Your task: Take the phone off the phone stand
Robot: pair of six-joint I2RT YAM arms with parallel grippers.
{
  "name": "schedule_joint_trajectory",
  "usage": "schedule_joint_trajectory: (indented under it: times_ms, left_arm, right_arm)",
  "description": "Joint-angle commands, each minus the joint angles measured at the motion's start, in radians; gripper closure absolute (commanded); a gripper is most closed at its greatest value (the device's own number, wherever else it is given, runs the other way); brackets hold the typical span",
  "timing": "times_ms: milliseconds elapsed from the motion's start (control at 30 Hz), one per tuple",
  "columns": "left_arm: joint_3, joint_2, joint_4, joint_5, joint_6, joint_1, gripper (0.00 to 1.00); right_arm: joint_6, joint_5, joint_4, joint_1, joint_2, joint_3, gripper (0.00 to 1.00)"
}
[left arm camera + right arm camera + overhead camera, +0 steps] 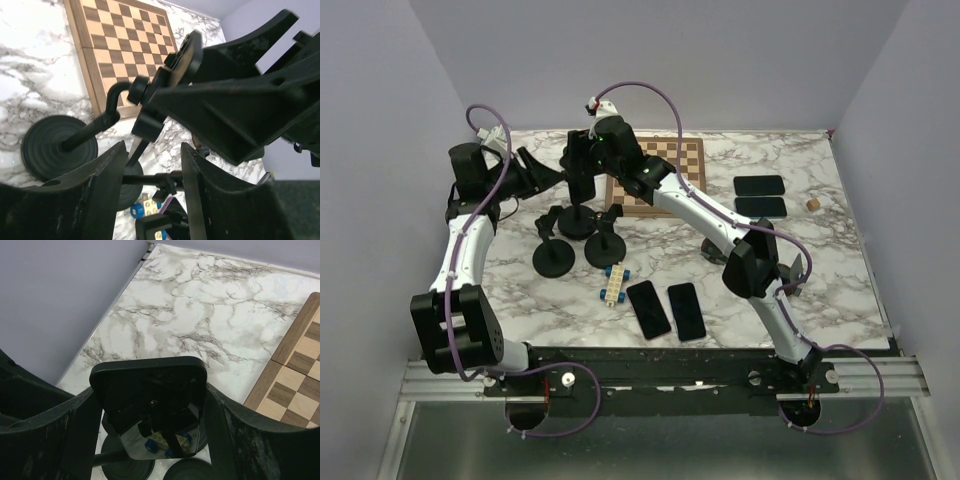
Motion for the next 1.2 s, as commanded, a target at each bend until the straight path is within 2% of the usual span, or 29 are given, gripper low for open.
schedule_joint_trajectory:
  times_ms: [0,133,200,333,567,867,1000,1167]
  left_arm:
    - [0.149,0.035,-0.211,-0.068,0.156,-0.029,0.44]
    - [0.115,0.024,-0.184,-0.108,0.218,-0.072,0.44]
    - [0.074,0.023,-0.158,-0.135,0.244,-0.093,0.47]
    - [0.087,0.030,-0.167,-0.120,0.242,-0.100,0.53]
    - [0.086,0.033,-0.129,-0.114,0.224,-0.100,0.50]
    - [0.087,0.049,-0.029,-0.063,0.180,-0.100,0.53]
    - [0.084,0.048,-0.010,-0.048,0.174,-0.101,0.58]
    - [0.089,0.062,-0.014,-0.012,0.168,-0.109,0.74]
  right_arm:
    - [0.090,-0.087,-0.014,0.005,0.014,0.000,0.99]
    - [0.109,-0.124,-0.014,-0.004,0.022,0.014,0.99]
    - [0.111,-0.130,-0.016,-0.005,0.025,0.017,0.99]
    - [0.116,-0.125,-0.016,-0.005,0.021,0.019,0.99]
    - [0.113,-0.141,-0.022,-0.006,0.025,0.016,0.99]
    - [0.105,-0.137,-0.022,-0.006,0.015,-0.002,0.99]
    - [0.096,-0.134,-0.024,-0.004,0.011,-0.010,0.99]
    - [0.084,-0.122,-0.023,-0.006,0.014,-0.011,0.99]
